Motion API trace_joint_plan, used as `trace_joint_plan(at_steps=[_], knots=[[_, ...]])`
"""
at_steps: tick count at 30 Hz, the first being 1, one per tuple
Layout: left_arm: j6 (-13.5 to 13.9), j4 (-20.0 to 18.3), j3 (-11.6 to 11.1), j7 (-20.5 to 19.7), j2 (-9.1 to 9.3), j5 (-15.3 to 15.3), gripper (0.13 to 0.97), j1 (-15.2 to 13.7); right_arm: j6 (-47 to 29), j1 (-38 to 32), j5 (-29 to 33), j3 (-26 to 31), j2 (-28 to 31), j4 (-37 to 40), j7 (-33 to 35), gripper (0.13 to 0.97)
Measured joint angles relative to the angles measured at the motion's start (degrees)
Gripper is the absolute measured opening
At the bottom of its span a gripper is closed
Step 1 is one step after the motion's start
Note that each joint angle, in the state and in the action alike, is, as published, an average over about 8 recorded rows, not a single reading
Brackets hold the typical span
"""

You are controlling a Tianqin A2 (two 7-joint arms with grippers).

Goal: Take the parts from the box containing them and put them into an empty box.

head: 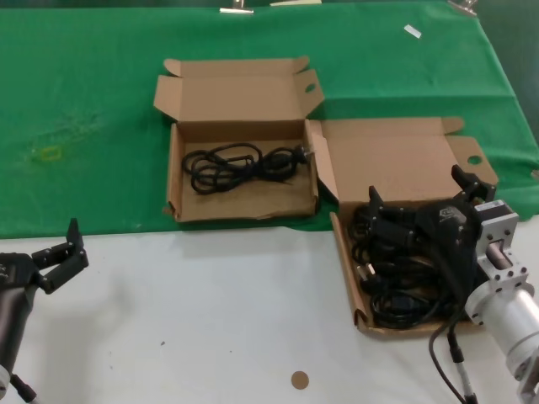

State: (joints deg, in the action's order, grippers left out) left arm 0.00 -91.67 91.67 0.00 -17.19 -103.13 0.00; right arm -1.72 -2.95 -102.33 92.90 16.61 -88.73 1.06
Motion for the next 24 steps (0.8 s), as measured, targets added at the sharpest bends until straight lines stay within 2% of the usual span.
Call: trace_joint_plan(at_steps=[24], knots=[[0.0, 0.0, 0.0, 0.0, 0.0, 0.0, 0.966, 0.0, 0.0, 0.0, 0.0, 0.0, 0.0, 0.0, 0.0, 0.966]])
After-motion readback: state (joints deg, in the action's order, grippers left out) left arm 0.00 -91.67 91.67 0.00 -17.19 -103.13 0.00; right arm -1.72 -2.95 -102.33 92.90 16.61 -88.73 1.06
